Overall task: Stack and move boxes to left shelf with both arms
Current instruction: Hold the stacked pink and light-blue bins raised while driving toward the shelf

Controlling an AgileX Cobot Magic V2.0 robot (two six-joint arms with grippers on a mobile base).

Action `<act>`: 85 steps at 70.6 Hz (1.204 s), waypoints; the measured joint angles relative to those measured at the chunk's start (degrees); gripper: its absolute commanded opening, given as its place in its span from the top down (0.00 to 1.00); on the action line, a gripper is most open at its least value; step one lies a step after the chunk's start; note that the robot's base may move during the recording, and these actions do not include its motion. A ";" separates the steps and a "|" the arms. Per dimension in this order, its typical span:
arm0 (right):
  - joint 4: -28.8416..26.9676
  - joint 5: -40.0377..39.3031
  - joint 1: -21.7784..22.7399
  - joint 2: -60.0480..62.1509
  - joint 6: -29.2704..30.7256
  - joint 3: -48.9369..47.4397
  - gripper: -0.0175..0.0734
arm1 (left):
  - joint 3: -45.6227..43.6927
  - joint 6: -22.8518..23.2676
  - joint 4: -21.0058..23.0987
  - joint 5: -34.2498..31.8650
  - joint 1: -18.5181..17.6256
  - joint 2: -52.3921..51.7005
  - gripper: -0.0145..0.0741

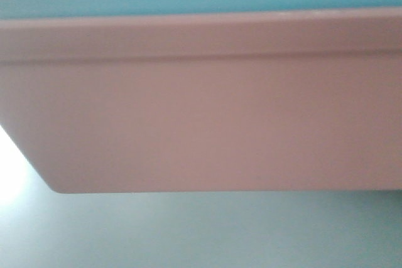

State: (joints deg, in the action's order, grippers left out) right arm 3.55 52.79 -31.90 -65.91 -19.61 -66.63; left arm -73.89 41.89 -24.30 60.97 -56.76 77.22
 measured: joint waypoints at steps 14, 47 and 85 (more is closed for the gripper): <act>0.00 0.00 0.00 0.00 0.00 0.00 0.77 | 0.00 0.00 0.10 0.00 0.00 0.00 0.84; 0.00 0.00 0.00 0.00 0.00 0.00 0.77 | 0.00 0.00 0.32 0.00 0.00 0.00 0.84; 0.00 0.00 0.00 0.00 0.00 0.00 0.77 | 0.00 0.00 0.41 0.02 0.00 0.00 0.84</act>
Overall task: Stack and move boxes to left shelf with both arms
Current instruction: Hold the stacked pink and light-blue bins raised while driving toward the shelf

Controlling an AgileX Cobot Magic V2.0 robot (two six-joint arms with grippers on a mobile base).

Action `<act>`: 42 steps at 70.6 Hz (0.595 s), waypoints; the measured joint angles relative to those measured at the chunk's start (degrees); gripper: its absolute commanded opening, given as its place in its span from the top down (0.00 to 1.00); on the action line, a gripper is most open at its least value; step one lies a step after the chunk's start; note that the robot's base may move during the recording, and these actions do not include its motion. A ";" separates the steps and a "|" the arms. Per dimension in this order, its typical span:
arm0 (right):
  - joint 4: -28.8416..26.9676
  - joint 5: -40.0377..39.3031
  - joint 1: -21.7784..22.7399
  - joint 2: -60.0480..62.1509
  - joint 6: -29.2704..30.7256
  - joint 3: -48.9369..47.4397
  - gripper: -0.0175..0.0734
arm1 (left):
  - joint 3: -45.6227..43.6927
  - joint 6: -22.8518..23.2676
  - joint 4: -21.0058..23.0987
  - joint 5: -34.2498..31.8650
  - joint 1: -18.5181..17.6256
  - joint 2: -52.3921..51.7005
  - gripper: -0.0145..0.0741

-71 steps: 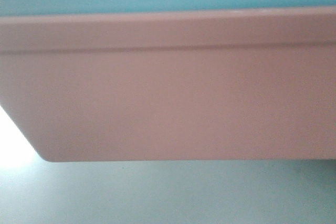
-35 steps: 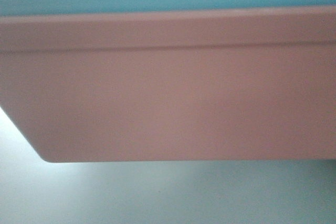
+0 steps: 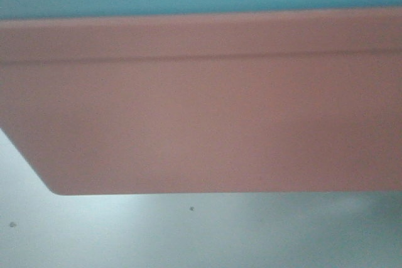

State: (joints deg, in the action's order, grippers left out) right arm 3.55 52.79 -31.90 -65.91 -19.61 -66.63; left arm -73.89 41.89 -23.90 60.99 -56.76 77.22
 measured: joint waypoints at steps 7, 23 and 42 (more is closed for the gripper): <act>0.00 0.00 0.00 0.00 0.00 0.00 0.77 | 0.00 0.00 0.00 0.11 0.00 0.00 0.84; 0.00 0.00 0.00 0.00 0.00 0.00 0.77 | 0.00 0.00 0.00 0.13 0.00 0.00 0.84; 0.00 0.00 0.00 0.00 0.00 0.00 0.77 | 0.00 0.00 0.00 0.13 0.00 0.00 0.84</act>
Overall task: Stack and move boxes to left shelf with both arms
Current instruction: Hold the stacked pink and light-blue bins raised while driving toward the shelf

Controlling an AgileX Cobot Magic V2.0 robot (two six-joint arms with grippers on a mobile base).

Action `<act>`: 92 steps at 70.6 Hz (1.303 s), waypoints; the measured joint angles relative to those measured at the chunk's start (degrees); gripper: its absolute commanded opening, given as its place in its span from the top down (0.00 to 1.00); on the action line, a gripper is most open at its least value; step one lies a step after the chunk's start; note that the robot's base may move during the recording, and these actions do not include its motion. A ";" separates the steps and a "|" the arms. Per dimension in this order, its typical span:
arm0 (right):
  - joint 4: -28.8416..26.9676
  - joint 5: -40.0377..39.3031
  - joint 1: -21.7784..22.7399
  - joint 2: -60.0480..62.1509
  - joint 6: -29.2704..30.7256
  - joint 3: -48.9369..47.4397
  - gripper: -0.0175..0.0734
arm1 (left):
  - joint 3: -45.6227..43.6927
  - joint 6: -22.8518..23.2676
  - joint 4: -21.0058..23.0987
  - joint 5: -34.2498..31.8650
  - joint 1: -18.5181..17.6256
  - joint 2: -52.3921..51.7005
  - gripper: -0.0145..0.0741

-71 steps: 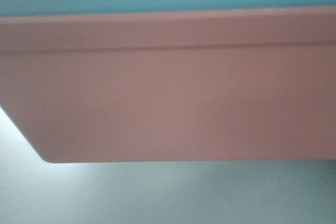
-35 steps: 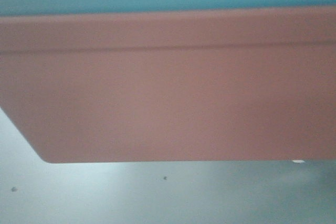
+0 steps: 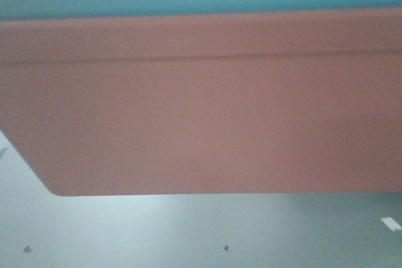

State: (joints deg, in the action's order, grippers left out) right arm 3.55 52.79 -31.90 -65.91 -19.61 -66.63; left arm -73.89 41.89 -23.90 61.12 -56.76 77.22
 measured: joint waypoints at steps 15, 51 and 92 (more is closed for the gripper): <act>0.00 0.00 0.00 0.00 0.00 0.00 0.77 | 0.00 0.00 0.00 0.00 0.00 0.00 0.84; 0.00 0.00 0.00 0.00 0.00 0.00 0.77 | 0.00 0.00 0.13 0.00 0.00 0.00 0.84; 0.00 0.00 0.00 0.00 0.00 0.00 0.77 | 0.00 0.00 0.13 0.00 0.00 0.00 0.84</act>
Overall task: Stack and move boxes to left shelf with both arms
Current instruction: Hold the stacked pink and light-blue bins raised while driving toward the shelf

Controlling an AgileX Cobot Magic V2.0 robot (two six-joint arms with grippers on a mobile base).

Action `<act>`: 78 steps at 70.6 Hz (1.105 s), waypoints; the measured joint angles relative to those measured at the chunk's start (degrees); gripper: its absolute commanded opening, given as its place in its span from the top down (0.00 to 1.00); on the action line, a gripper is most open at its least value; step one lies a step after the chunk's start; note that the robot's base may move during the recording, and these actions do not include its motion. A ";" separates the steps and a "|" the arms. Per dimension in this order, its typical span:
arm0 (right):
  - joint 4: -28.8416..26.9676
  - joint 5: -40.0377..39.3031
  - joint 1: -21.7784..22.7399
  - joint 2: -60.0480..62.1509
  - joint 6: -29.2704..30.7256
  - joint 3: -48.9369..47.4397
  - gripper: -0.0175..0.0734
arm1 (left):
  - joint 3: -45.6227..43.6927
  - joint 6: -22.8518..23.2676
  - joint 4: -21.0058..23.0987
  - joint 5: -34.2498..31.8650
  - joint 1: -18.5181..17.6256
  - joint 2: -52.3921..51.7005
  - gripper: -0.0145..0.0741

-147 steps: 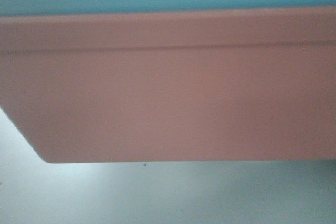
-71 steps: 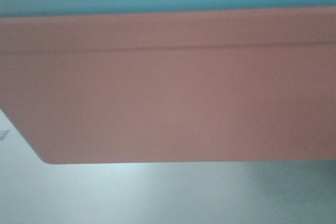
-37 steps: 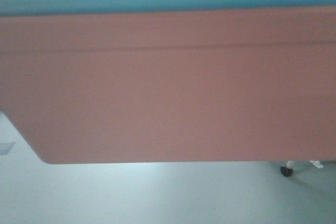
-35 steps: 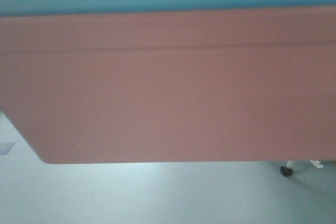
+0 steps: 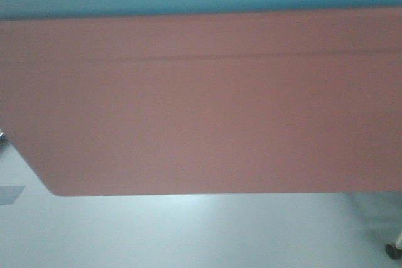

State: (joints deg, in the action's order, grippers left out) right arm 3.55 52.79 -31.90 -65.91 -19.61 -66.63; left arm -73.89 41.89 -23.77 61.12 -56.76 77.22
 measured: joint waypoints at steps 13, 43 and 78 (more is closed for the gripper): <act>0.00 0.00 0.00 0.00 0.00 0.00 0.77 | 0.00 0.00 0.00 0.10 0.00 0.00 0.84; 0.00 0.00 0.00 0.00 0.00 0.00 0.77 | 0.00 0.00 0.00 0.10 0.00 0.00 0.84; 0.00 0.00 0.00 0.00 0.00 0.00 0.77 | 0.00 0.00 0.00 -0.01 0.00 0.00 0.84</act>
State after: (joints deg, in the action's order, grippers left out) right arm 3.55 52.79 -31.90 -65.91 -19.61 -66.63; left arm -73.89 41.89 -23.77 61.11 -56.76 77.22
